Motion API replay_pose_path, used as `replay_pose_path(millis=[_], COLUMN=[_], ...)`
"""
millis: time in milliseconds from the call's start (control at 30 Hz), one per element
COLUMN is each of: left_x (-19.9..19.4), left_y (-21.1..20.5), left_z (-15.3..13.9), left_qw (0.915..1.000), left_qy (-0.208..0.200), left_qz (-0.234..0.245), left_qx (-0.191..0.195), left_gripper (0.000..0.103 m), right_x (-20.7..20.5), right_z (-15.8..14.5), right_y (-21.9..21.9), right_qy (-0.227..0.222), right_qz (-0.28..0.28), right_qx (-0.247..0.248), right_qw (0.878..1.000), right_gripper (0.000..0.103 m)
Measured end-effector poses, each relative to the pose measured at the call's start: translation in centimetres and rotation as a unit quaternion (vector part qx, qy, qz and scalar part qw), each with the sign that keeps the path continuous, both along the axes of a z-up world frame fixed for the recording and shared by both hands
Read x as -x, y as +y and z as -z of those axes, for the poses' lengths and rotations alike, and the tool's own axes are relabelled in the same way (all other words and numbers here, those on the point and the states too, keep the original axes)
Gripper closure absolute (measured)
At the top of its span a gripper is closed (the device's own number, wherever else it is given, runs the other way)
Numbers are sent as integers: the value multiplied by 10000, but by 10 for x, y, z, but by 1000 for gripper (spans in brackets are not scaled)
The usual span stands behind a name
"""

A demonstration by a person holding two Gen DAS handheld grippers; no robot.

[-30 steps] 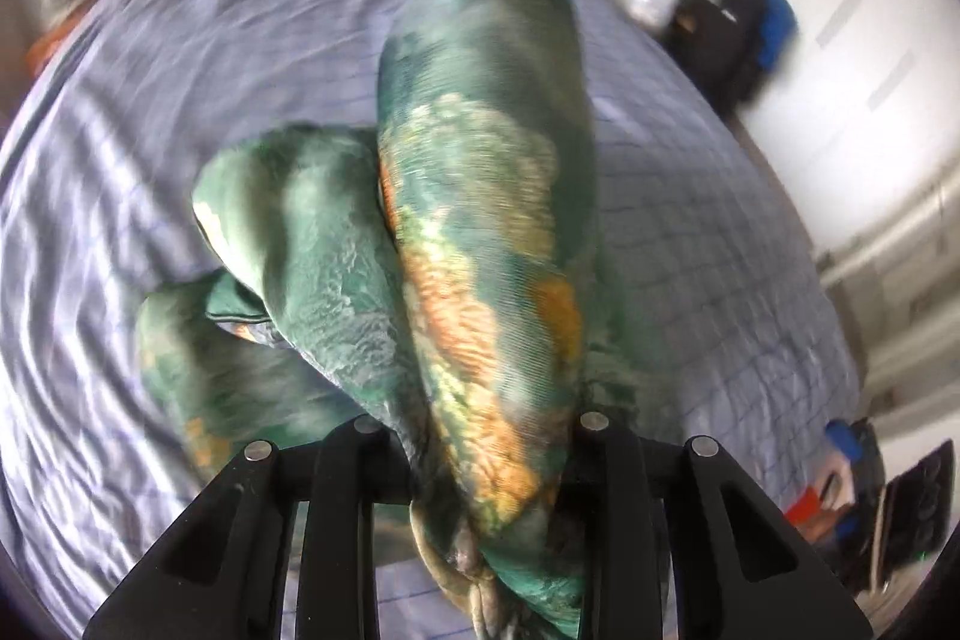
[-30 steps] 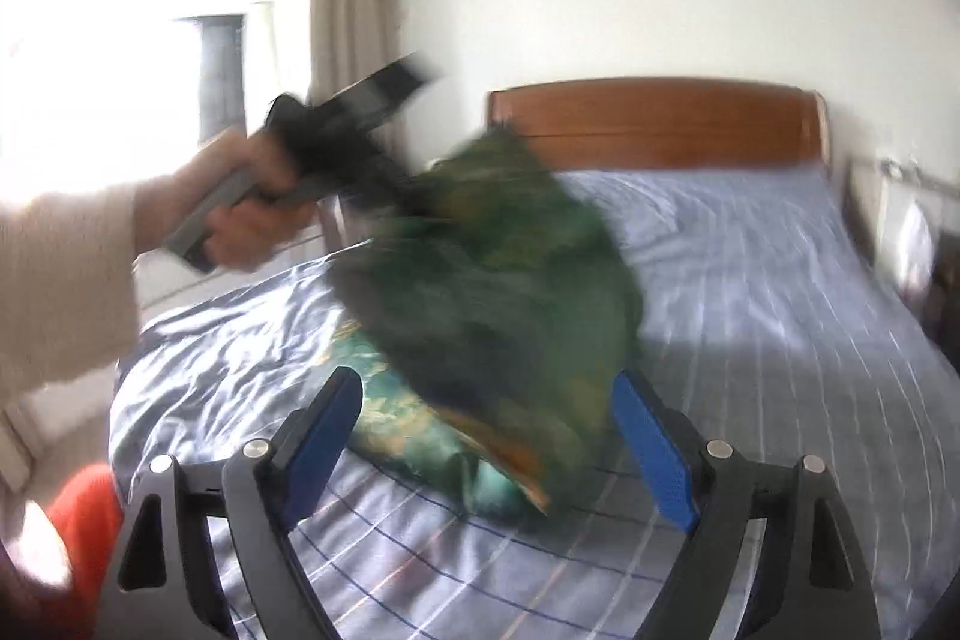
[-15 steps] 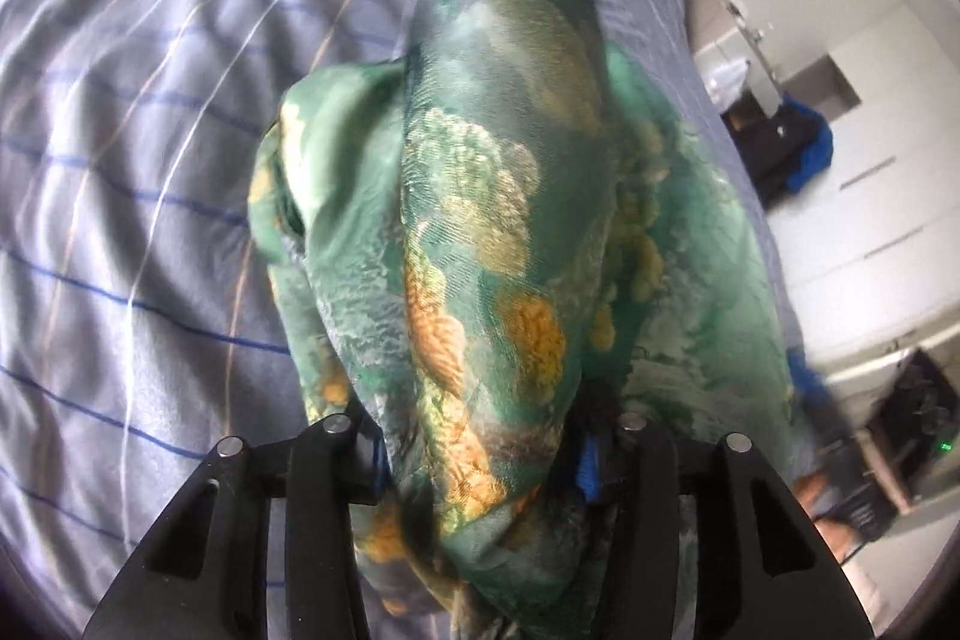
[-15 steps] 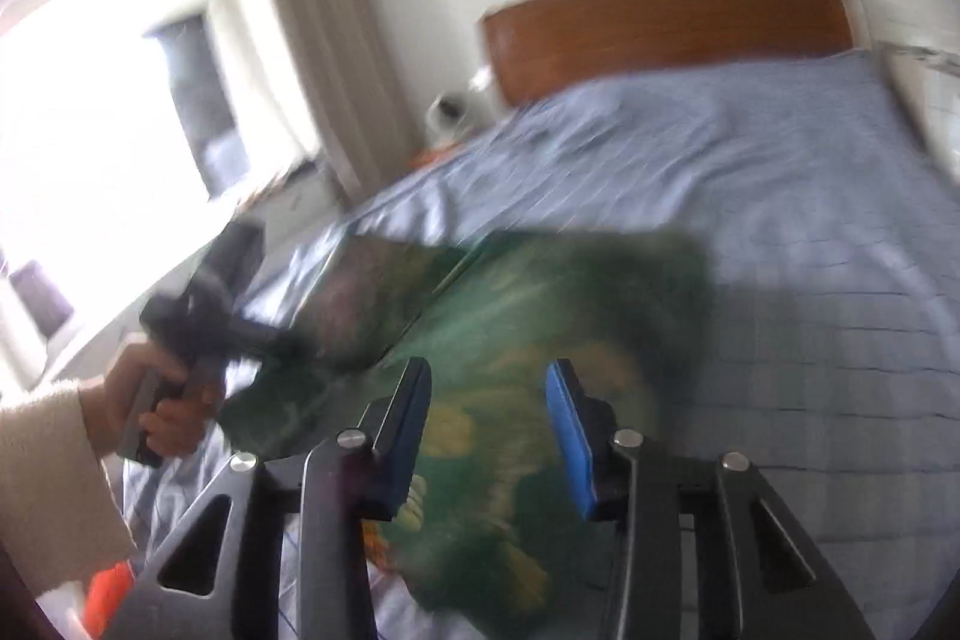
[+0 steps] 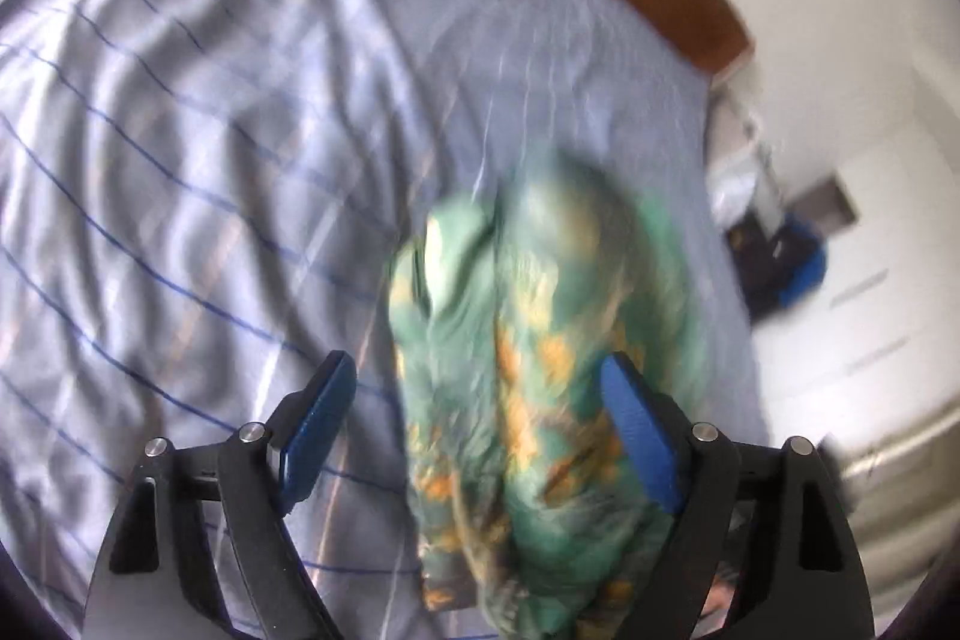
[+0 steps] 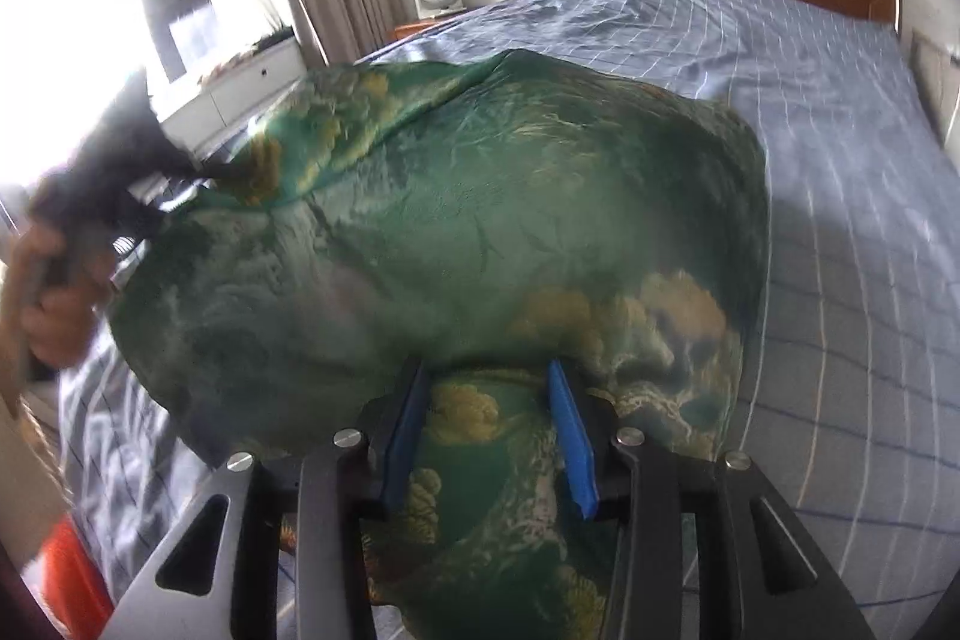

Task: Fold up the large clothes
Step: 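Fold the hem end over toward the collar and open both tools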

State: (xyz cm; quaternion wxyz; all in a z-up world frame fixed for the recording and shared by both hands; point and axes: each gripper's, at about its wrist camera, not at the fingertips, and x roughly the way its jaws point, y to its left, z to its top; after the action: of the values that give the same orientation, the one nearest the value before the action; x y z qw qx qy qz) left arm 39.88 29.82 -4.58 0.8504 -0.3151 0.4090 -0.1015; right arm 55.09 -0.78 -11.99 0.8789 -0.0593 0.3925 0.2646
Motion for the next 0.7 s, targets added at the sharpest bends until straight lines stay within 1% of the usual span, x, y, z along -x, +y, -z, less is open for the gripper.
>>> replay_pose_path(millis=[33, 100, 167, 200, 233, 267, 300, 333, 367, 433, 467, 500, 533, 567, 600, 633, 667, 700], left_x=[3, 1, -13, -18, -27, -40, -45, -51, -51, -48, -47, -47, -48, -47, -45, -45, -44, -42], left_y=[3, -3, -25, -37, -45, -49, -41, -36, -32, -25, -24, -25, -26, -27, -31, -33, -35, -35], left_z=[-11, -25, -30, -25, -16, 1, 17, 40, 52, 66, 67, 67, 65, 64, 59, 56, 53, 50], left_qw=[9998, 9992, 9991, 9989, 9982, 9958, 9946, 9944, 9943, 9953, 9957, 9959, 9959, 9958, 9954, 9949, 9939, 9924], left_qy=[-169, -367, -378, -286, -91, 303, 624, 894, 976, 898, 857, 840, 835, 835, 828, 815, 807, 804], left_qz=[-25, 81, 184, 214, 140, -39, -98, -171, -270, -355, -351, -323, -302, -292, -277, -268, -277, -317], left_qx=[118, 160, -83, -314, -584, -863, -820, -530, -342, -113, -63, -68, -144, -236, -385, -528, -701, -876], left_gripper=[18, 16, 13, 13, 16, 32, 37, 39, 39, 37, 36, 36, 36, 34, 33, 30, 23, 20], right_x=[2, 6, 9, 12, 15, 17, 16, 17, 23, 43, 58, 69, 79, 88, 93, 94, 90, 80], right_z=[3, 4, 6, 6, 5, 4, 4, 0, -8, -31, -47, -58, -66, -73, -75, -71, -61, -41], right_y=[4, 8, 11, 11, 12, 13, 14, 13, 14, 14, 17, 21, 28, 38, 51, 64, 77, 91], right_qy=[-65, -217, -283, -307, -327, -343, -350, -361, -396, -682, -911, -1064, -1201, -1304, -1300, -1161, -910, -491], right_qz=[11, 75, 188, 246, 276, 290, 286, 272, 259, 195, 33, -129, -284, -552, -877, -1178, -1395, -1443], right_qx=[87, 199, 207, 206, 220, 252, 298, 360, 396, 352, 211, 84, -43, -204, -377, -520, -617, -571], right_qw=[9999, 9995, 9992, 9990, 9988, 9987, 9985, 9983, 9981, 9969, 9956, 9942, 9923, 9897, 9869, 9849, 9841, 9867], right_gripper=[60, 59, 58, 58, 58, 58, 58, 58, 58, 58, 58, 58, 58, 58, 58, 58, 58, 57])
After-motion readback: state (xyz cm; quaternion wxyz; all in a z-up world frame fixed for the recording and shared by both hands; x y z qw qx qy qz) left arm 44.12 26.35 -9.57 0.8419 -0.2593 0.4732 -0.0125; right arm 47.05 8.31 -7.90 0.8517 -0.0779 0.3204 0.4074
